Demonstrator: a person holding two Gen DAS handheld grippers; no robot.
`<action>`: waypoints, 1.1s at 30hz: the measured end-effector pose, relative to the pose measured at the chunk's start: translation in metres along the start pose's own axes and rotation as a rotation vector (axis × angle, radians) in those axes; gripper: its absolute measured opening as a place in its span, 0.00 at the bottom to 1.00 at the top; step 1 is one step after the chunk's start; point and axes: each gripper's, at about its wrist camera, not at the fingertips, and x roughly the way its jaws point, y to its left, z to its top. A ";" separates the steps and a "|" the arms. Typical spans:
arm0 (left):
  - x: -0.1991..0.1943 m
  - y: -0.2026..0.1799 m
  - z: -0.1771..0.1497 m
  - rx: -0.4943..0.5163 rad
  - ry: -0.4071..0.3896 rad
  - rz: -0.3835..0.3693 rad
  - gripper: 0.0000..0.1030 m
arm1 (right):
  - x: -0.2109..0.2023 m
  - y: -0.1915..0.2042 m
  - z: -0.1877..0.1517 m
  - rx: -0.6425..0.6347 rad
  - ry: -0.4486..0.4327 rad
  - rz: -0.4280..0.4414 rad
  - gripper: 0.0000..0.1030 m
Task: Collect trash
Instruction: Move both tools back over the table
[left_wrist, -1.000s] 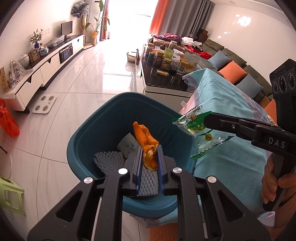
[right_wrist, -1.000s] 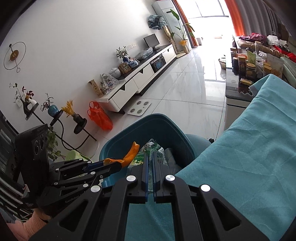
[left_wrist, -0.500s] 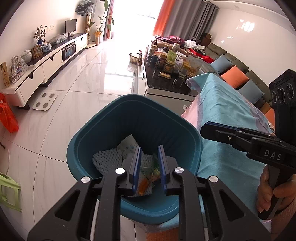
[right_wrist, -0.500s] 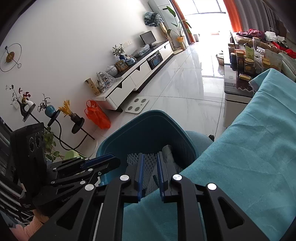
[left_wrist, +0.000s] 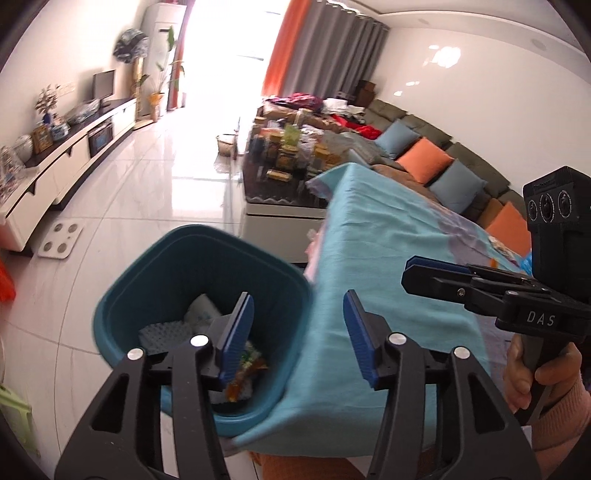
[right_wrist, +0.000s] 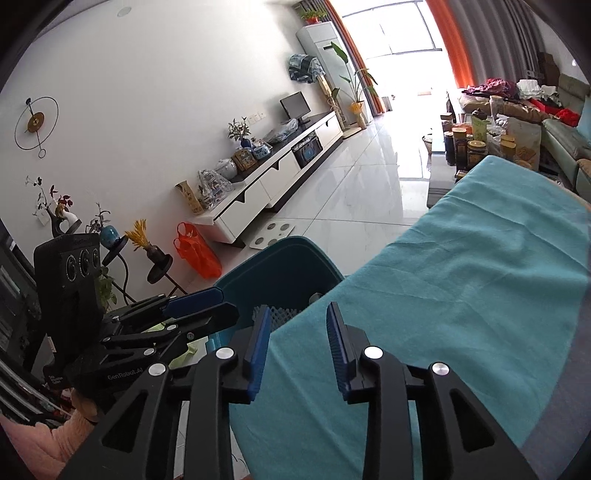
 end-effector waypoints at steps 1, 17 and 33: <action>0.001 -0.009 0.000 0.015 0.000 -0.019 0.53 | -0.011 -0.004 -0.002 0.000 -0.015 -0.013 0.32; 0.060 -0.179 -0.008 0.244 0.104 -0.286 0.56 | -0.182 -0.095 -0.080 0.185 -0.239 -0.358 0.39; 0.127 -0.307 -0.013 0.359 0.245 -0.448 0.57 | -0.281 -0.184 -0.153 0.413 -0.356 -0.627 0.52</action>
